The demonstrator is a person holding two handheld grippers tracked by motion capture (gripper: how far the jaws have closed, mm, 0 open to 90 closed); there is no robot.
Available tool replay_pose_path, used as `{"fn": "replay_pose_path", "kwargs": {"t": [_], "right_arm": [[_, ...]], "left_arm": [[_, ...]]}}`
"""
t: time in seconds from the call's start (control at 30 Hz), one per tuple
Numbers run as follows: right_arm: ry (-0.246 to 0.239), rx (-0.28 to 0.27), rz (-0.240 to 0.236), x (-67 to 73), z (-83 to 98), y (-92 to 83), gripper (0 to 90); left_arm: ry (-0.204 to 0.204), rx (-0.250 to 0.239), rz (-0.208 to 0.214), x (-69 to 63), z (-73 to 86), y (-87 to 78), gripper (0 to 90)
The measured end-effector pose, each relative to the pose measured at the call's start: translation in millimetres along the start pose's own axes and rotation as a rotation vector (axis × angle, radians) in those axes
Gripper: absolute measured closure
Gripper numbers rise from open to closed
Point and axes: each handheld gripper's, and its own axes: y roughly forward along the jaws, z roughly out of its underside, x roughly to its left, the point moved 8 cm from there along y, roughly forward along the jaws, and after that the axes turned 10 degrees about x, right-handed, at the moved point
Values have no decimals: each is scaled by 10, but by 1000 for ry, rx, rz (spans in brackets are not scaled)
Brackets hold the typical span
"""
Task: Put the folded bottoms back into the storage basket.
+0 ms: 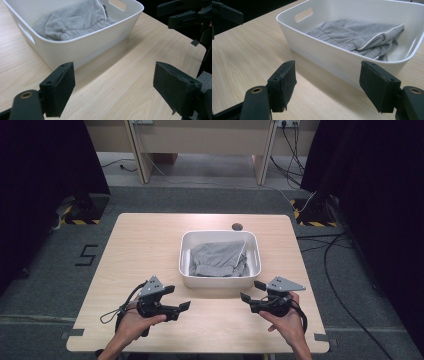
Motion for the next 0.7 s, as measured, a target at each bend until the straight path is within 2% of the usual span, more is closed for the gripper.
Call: {"fn": "replay_pose_path", "kwargs": {"t": [0.13, 0.3, 0.4, 0.5, 0.7], "right_arm": [[0, 8, -6, 17, 90, 29, 305], [5, 21, -8, 33, 155, 37, 305], [-4, 18, -1, 46, 185, 31, 305], [-6, 28, 13, 50, 235, 16, 305], [17, 42, 18, 43, 363, 13, 305]], "left_arm": [[-20, 0, -12, 59, 145, -1, 174], [-37, 23, -38, 164, 313, -2, 174], [-38, 34, -57, 217, 401, -2, 174], [-55, 40, -60, 258, 487, 5, 174], [-65, 62, -80, 327, 685, 25, 177]]}}
